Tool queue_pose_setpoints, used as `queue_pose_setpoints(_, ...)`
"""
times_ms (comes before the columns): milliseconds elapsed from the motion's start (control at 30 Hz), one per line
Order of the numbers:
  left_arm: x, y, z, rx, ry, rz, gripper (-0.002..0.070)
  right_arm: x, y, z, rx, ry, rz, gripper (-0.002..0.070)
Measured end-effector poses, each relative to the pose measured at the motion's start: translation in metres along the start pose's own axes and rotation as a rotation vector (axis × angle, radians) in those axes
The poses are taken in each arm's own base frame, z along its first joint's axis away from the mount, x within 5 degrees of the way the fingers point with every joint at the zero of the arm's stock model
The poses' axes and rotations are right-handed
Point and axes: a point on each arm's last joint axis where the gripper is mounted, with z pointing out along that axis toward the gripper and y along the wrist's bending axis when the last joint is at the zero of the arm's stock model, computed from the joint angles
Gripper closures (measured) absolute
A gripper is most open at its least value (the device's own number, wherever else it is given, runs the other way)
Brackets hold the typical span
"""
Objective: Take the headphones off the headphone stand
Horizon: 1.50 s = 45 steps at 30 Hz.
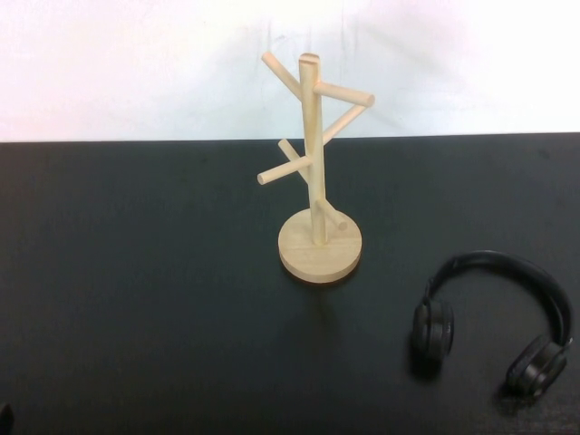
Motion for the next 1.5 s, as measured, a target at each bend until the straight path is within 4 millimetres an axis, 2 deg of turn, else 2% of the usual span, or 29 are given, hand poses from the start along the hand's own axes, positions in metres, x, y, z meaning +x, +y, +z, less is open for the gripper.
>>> queue_pose_setpoints(300,0.000,0.000,0.000,0.000,0.000,0.000,0.0673,0.005,0.001,-0.005,0.014,-0.011,-0.003,0.0682)
queue_pose_setpoints(433,0.000,0.000,0.000,0.000,0.000,0.000,0.0673,0.006,-0.007,-0.006,0.098,-0.024,-0.096,0.0682)
queue_pose_setpoints(533,0.000,0.000,0.000,0.000,0.000,0.000,0.0673,0.017,-0.010,-0.007,0.163,-0.082,-0.117,0.0682)
queue_pose_setpoints(633,0.000,0.000,0.000,0.000,0.000,0.000,0.0673,0.043,-0.011,-0.002,0.207,-0.176,-0.113,0.0682)
queue_pose_setpoints(867,0.000,0.000,0.000,0.000,0.000,0.000,0.0673,0.138,-0.013,0.036,0.256,-0.375,-0.071,0.0682)
queue_pose_setpoints(1000,0.000,0.000,0.000,0.000,0.000,0.000,0.0673,0.172,-0.017,0.056,0.278,-0.463,-0.036,0.0682)
queue_pose_setpoints(1200,0.000,0.000,0.000,0.000,0.000,0.000,0.0673,0.208,-0.023,0.084,0.311,-0.365,0.042,0.0682)
queue_pose_setpoints(1367,0.000,0.000,0.000,0.000,0.000,0.000,0.0673,0.219,-0.023,0.089,0.307,-0.257,0.096,0.0682)
queue_pose_setpoints(1500,0.000,0.000,0.000,0.000,0.000,0.000,0.0673,0.221,-0.023,0.089,0.305,-0.244,0.107,0.0682)
